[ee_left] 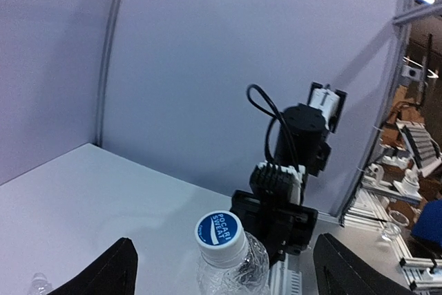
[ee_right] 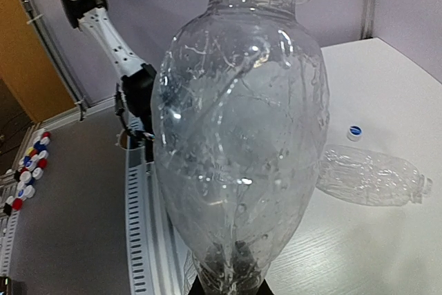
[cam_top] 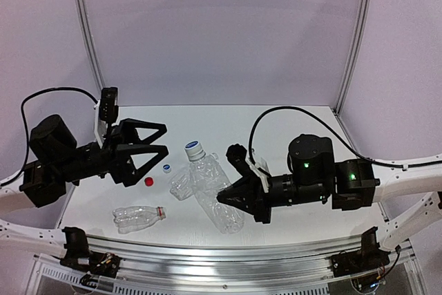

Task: Unscrew the bottle caps

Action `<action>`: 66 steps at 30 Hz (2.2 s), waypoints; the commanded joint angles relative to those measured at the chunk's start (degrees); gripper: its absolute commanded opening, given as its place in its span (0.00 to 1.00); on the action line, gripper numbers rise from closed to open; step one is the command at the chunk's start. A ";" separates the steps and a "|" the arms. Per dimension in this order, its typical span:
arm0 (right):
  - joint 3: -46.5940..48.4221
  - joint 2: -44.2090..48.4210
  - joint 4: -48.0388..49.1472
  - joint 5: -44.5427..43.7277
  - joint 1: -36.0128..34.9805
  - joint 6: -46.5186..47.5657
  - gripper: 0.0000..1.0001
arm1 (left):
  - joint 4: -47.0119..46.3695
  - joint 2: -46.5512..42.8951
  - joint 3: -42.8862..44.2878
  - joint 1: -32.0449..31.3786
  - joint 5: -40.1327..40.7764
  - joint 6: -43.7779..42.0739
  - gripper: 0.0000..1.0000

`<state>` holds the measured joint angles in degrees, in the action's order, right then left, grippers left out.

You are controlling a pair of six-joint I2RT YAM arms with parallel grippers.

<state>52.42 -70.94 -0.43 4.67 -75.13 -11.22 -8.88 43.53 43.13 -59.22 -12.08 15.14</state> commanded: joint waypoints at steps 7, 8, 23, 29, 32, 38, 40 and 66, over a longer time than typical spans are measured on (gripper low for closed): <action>-1.06 1.09 3.02 12.34 0.20 0.81 0.00 | -9.25 6.97 -1.01 0.09 -18.62 0.55 0.81; -0.97 0.95 2.83 12.47 0.18 0.82 0.00 | -9.53 7.56 -0.94 0.12 -18.62 0.66 0.80; 0.54 -1.40 1.39 13.70 0.25 1.12 0.00 | -9.43 10.32 0.12 -0.25 -18.68 0.28 0.52; 0.55 -1.22 1.31 13.63 0.18 1.03 0.00 | -8.62 11.30 0.92 -0.45 -19.39 -0.28 0.41; 0.52 -1.30 1.22 13.65 0.27 1.19 0.00 | -8.52 11.44 1.00 -0.61 -19.03 -0.41 0.27; 0.83 -0.93 0.78 11.25 0.25 1.20 0.00 | -7.81 11.64 1.36 -1.02 -17.69 -0.46 0.21; 0.84 -0.75 -0.50 9.31 0.23 1.14 0.00 | -7.09 11.96 1.74 -1.22 -16.24 -0.54 0.19; 5.86 -6.46 -9.51 -23.08 0.17 -4.26 0.00 | 1.70 27.38 11.62 -10.91 26.57 15.89 0.52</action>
<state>56.42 -76.73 -11.55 -17.23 -75.05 -14.90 -7.60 71.92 54.35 -67.92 18.46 31.86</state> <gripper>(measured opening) 0.062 0.424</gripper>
